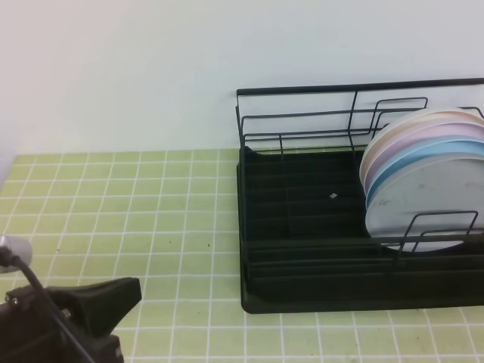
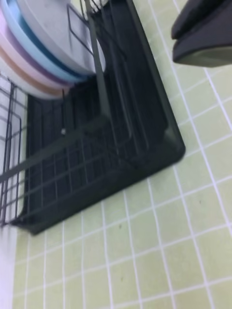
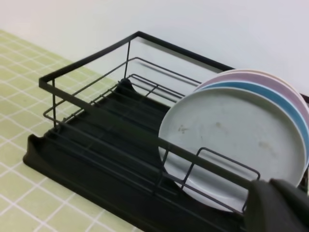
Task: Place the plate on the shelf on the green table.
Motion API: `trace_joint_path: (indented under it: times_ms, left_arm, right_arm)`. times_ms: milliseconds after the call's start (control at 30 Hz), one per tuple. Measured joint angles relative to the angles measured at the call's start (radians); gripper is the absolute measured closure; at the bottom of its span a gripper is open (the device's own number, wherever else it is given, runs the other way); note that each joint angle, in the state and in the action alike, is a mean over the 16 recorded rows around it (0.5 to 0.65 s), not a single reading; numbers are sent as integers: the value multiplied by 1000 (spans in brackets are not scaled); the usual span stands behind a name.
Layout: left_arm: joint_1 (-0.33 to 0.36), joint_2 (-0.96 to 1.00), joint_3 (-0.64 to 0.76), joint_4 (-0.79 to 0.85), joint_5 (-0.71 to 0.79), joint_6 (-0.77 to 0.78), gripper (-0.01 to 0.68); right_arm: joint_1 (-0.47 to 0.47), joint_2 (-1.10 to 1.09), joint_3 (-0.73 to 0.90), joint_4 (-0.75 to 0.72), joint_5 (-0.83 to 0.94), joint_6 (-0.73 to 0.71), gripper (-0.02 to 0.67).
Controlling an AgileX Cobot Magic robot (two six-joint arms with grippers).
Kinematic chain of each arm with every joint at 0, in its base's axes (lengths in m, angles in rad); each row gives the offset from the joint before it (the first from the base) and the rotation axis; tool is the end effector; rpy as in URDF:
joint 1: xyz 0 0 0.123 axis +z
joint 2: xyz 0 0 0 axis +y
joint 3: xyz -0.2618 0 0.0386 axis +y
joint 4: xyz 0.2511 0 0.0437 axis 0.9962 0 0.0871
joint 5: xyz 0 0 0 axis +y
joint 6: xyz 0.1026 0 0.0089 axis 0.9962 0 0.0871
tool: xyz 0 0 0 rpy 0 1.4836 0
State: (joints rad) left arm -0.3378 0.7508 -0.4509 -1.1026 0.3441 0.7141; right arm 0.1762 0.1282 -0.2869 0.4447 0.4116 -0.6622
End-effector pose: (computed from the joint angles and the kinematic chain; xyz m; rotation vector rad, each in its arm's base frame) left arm 0.1587 -0.0887 0.2616 0.1836 1.9942 -0.7553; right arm 0.0825 0.0327 0.2644 -0.4848 1.6286 0.0916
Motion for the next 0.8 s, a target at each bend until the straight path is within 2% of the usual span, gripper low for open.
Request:
trace_joint_path:
  times_ms: [333,800]
  left_arm:
    - [0,-1,26,-75,-18,6,675]
    - [-7,-23,36,-72,-17,3,675]
  right_arm:
    - [0,-6,10,56,24,1,649]
    - [0,-6,10,83,46,1,649]
